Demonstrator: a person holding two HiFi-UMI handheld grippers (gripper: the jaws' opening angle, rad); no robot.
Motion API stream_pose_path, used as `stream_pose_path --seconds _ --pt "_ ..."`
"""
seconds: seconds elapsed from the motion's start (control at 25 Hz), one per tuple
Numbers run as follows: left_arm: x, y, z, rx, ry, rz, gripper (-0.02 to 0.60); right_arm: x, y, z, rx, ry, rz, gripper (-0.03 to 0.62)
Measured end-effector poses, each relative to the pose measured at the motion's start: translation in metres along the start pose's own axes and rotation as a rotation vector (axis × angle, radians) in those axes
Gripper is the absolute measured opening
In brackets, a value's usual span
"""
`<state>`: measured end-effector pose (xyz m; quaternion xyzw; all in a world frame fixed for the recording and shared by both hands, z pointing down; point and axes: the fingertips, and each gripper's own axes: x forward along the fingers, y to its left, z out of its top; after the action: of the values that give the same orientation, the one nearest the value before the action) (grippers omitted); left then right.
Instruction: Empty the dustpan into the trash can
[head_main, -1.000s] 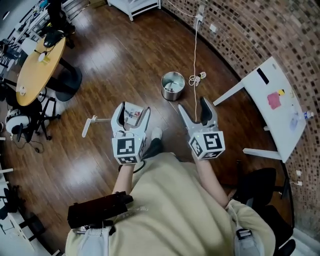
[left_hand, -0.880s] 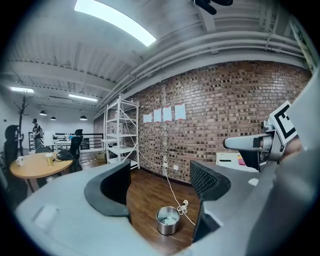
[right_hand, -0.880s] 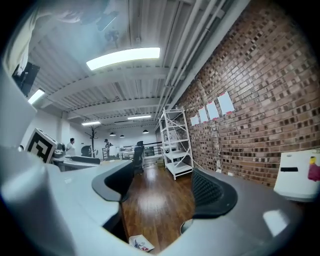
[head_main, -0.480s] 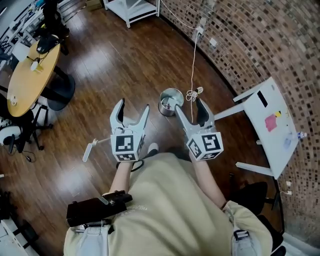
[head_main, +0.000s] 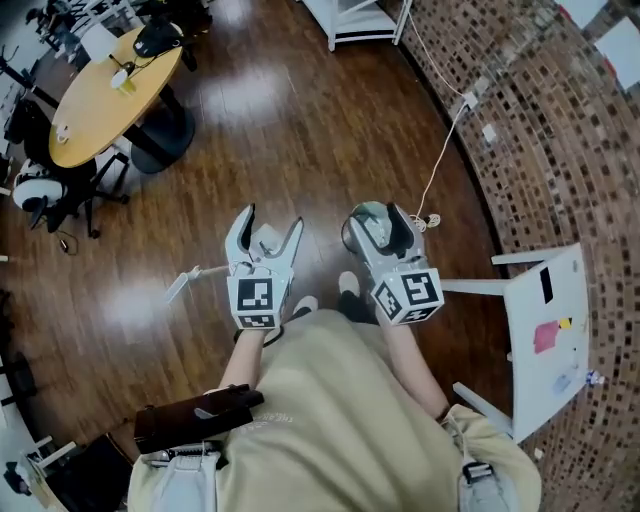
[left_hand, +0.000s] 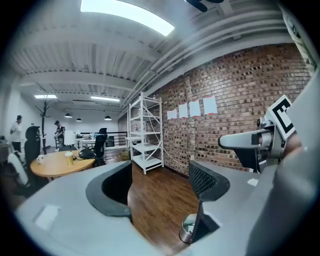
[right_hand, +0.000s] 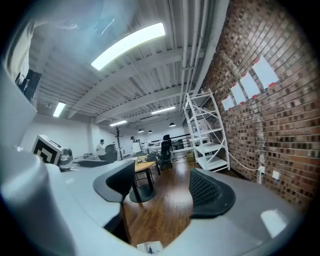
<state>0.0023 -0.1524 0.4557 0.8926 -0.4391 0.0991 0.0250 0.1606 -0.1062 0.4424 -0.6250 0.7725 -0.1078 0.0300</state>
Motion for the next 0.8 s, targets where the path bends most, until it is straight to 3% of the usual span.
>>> stream_pose_path --seconds 0.24,0.44,0.8 --pt "0.026 0.007 0.013 -0.039 -0.011 0.171 0.331 0.052 -0.017 0.028 -0.046 -0.010 0.204 0.325" --pt "0.026 0.011 0.019 -0.041 -0.016 0.275 0.334 0.080 -0.034 0.030 -0.051 -0.023 0.264 0.310" --pt "-0.007 0.072 0.017 -0.092 -0.005 0.349 0.356 0.132 0.036 0.026 -0.038 0.006 0.368 0.328"
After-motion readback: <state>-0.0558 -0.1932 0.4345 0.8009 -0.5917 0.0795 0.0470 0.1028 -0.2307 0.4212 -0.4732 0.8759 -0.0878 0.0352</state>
